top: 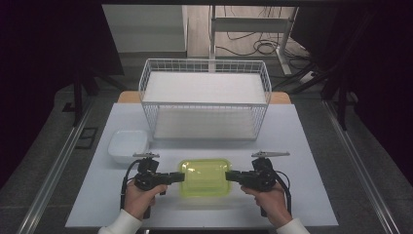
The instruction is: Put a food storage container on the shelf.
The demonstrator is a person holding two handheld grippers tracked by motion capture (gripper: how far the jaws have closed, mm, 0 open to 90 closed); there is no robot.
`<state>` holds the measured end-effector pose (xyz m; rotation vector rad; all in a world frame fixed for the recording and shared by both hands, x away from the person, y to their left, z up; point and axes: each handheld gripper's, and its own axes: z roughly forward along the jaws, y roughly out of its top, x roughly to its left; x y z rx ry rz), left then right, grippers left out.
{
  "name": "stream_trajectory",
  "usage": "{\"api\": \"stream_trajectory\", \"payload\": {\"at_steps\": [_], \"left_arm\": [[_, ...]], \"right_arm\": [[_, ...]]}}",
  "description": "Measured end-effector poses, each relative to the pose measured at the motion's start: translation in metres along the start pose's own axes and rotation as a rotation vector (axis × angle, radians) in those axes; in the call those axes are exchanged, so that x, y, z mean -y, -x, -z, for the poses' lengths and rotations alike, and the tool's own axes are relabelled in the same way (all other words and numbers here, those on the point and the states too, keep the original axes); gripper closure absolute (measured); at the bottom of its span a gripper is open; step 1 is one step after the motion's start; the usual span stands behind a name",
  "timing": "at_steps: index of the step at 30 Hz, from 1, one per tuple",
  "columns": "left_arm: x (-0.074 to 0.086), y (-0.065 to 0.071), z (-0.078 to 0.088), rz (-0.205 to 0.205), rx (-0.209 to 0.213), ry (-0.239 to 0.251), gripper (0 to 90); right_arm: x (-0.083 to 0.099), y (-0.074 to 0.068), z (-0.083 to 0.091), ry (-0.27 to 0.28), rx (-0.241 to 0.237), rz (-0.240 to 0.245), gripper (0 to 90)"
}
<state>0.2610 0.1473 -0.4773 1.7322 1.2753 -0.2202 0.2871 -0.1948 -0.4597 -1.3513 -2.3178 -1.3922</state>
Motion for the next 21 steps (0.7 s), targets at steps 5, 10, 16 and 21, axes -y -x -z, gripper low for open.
{"api": "stream_trajectory", "payload": {"at_steps": [5, 10, 16, 21], "left_arm": [[-0.004, 0.004, 0.006, -0.022, -0.017, 0.013, 79.4], [-0.007, 0.008, 0.011, -0.044, -0.023, 0.024, 79.4], [-0.013, 0.015, 0.018, -0.076, -0.036, 0.038, 79.3], [-0.018, 0.010, 0.022, -0.070, -0.025, 0.047, 79.3]], "right_arm": [[-0.004, -0.003, -0.001, 0.011, 0.001, 0.025, 79.3], [-0.008, -0.005, 0.001, 0.022, -0.009, 0.049, 79.2], [-0.012, -0.009, 0.004, 0.031, -0.016, 0.068, 79.1], [-0.019, -0.012, 0.004, 0.039, -0.019, 0.077, 79.1]]}}
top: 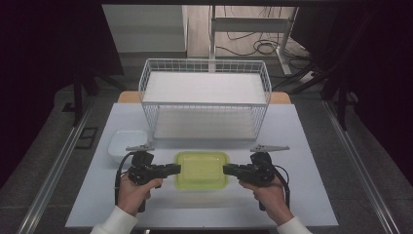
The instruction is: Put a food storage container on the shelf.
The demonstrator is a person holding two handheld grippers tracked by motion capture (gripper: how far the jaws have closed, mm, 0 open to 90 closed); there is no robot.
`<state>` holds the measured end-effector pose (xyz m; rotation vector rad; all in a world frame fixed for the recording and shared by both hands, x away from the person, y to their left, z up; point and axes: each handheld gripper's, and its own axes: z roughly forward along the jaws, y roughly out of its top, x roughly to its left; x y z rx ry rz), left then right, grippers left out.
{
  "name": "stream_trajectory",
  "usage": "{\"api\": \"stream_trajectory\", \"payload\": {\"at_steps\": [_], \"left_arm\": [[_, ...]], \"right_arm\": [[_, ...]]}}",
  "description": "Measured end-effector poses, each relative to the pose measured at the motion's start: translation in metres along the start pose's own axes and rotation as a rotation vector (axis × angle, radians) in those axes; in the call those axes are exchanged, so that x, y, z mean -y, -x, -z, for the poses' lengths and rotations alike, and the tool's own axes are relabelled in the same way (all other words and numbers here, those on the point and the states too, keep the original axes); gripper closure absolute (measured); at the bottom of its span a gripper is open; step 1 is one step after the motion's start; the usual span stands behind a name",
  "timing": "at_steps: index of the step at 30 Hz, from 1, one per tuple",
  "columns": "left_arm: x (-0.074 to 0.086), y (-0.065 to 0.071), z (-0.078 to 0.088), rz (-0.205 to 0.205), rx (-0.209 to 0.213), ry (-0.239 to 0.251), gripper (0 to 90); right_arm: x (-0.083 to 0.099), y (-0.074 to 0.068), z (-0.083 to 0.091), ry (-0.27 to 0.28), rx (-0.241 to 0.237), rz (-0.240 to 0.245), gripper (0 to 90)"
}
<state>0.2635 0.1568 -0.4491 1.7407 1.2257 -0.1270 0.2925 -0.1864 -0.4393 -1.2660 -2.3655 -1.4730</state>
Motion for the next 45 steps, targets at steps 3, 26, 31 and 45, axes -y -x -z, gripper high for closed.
{"api": "stream_trajectory", "payload": {"at_steps": [3, 26, 31, 45], "left_arm": [[-0.006, 0.000, 0.002, -0.010, -0.006, 0.002, 79.3], [-0.065, 0.027, 0.014, -0.105, -0.023, 0.057, 79.2], [-0.075, 0.030, 0.018, -0.115, -0.017, 0.068, 79.1], [-0.099, 0.028, 0.025, -0.111, -0.008, 0.100, 79.1]], "right_arm": [[-0.004, 0.000, -0.001, 0.001, 0.000, 0.005, 79.1], [-0.052, -0.002, 0.026, 0.093, 0.011, 0.061, 79.2], [-0.064, -0.003, 0.031, 0.108, 0.005, 0.072, 79.1], [-0.092, -0.006, 0.033, 0.132, 0.006, 0.105, 79.0]]}}
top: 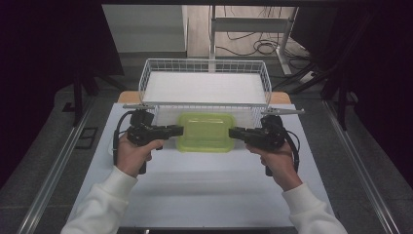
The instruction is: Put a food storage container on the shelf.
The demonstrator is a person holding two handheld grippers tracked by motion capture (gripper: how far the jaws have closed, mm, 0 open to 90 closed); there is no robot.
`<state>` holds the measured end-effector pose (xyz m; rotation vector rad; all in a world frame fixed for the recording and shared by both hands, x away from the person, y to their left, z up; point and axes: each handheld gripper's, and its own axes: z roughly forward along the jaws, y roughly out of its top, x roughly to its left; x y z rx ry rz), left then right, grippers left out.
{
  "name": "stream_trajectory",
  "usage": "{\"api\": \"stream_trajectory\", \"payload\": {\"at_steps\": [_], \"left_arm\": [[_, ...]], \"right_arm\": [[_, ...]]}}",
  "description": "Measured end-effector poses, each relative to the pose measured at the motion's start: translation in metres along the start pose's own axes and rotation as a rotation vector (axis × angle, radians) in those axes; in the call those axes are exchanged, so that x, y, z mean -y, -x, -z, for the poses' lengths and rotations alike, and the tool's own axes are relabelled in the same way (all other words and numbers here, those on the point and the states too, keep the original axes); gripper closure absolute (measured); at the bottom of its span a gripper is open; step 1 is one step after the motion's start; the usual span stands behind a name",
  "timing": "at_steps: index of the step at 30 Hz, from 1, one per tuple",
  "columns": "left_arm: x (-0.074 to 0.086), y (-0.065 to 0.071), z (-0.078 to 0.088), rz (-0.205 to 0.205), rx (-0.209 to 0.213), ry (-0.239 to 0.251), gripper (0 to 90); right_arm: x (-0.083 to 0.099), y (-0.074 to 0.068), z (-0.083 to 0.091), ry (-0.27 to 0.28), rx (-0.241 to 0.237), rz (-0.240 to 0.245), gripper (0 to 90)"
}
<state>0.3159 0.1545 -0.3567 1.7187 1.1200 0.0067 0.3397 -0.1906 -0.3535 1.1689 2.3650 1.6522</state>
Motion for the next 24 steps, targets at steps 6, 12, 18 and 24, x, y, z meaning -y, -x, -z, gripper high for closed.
{"api": "stream_trajectory", "payload": {"at_steps": [6, 12, 18, 24], "left_arm": [[-0.010, -0.008, -0.003, 0.019, 0.007, 0.010, 79.2], [-0.021, -0.011, -0.005, 0.006, 0.004, 0.014, 79.2], [-0.033, -0.011, -0.006, -0.012, -0.004, 0.014, 79.2], [-0.045, -0.012, -0.005, -0.023, -0.006, 0.018, 79.2]], "right_arm": [[-0.014, 0.006, -0.005, 0.004, -0.009, -0.010, 79.1], [-0.024, 0.010, -0.008, 0.009, 0.000, -0.001, 79.1], [-0.032, 0.014, -0.008, 0.017, 0.009, 0.001, 79.1], [-0.042, 0.015, -0.008, 0.026, 0.004, 0.000, 79.2]]}}
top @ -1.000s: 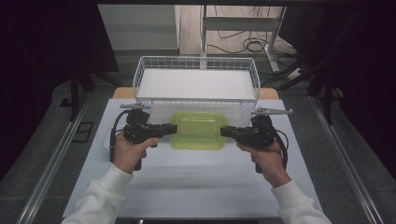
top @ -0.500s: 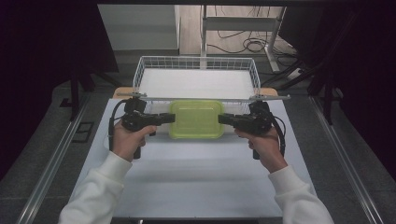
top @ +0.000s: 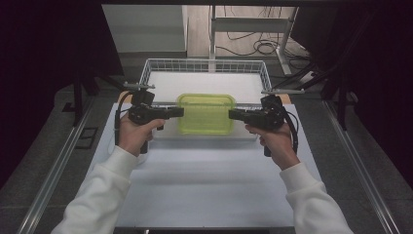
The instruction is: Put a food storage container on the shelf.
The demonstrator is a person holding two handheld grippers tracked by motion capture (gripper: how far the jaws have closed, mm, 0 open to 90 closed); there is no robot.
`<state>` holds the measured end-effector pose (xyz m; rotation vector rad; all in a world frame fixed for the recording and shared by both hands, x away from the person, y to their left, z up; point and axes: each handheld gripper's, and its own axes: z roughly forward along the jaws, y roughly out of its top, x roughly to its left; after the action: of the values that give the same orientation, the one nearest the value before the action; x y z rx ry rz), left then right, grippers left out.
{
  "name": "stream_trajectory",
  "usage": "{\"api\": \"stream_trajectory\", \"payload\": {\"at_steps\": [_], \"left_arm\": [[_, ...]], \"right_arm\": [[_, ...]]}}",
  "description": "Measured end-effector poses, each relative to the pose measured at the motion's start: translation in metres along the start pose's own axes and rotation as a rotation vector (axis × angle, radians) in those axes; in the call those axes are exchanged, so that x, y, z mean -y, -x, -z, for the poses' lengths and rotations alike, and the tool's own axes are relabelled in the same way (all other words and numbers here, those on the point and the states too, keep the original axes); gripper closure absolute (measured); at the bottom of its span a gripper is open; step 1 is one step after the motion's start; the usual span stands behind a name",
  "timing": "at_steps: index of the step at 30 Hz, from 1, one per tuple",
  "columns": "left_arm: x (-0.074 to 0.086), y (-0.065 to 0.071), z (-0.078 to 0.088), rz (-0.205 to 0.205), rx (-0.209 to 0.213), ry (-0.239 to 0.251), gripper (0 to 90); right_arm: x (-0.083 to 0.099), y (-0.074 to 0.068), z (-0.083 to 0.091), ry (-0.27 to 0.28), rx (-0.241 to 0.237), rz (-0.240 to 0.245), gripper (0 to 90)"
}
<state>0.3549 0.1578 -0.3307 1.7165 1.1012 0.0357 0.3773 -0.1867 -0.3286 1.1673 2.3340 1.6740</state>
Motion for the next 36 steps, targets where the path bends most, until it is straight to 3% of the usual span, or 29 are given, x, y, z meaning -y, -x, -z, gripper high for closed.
{"api": "stream_trajectory", "payload": {"at_steps": [18, 36], "left_arm": [[-0.032, 0.004, -0.001, -0.053, -0.024, 0.014, 79.3], [-0.077, -0.012, -0.014, -0.042, -0.017, 0.018, 79.3]], "right_arm": [[-0.027, 0.006, 0.002, 0.031, 0.008, 0.019, 79.4], [-0.073, 0.027, -0.005, 0.018, 0.025, 0.004, 79.5]]}}
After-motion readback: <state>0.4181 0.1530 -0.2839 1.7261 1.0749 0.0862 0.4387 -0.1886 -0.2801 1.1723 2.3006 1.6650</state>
